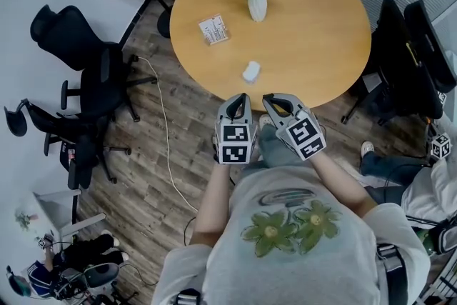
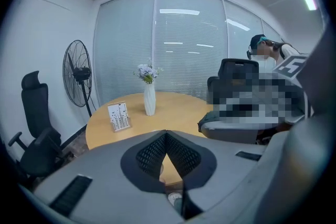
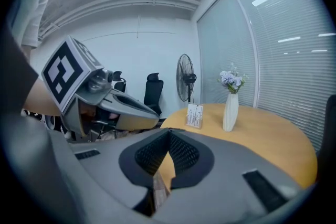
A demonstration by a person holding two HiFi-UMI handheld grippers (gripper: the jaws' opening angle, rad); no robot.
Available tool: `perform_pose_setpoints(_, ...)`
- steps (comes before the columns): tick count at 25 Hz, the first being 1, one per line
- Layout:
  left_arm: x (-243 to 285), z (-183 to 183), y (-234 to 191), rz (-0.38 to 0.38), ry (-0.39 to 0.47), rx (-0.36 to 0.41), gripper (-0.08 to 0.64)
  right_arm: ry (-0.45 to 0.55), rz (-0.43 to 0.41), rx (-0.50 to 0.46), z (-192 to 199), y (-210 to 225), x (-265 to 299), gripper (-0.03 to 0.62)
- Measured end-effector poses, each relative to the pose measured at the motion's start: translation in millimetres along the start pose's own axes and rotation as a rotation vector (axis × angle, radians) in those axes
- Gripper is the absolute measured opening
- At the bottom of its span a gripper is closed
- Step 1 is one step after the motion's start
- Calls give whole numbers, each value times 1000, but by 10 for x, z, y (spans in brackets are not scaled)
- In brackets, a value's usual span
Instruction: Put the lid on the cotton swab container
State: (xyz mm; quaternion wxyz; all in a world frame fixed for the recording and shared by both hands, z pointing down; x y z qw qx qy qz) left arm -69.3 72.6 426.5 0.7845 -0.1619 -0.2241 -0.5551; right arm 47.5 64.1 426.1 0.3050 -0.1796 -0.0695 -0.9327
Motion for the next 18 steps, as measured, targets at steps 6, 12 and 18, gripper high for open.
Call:
perform_pose_setpoints(6,-131,-9,80,-12,15,28,-1,15,-4,-5,9,-107,-89,5)
perform_pose_setpoints(12,-268,35,182,-3,36,32,-2,8,10,0,50,-208,-207,5)
perform_pose_setpoints(18,-312,100,282,1,34,30,-2,5,8,4,131,-261,-303,4)
Point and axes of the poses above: the fingertips, and each gripper's own axes: x forward along the fingers, y to its right, z out of its underside, the point moved 7 cm from there along -x, backward along the fingers, and after that the axes turned 1 degree about -y, right-handed, at the moved point
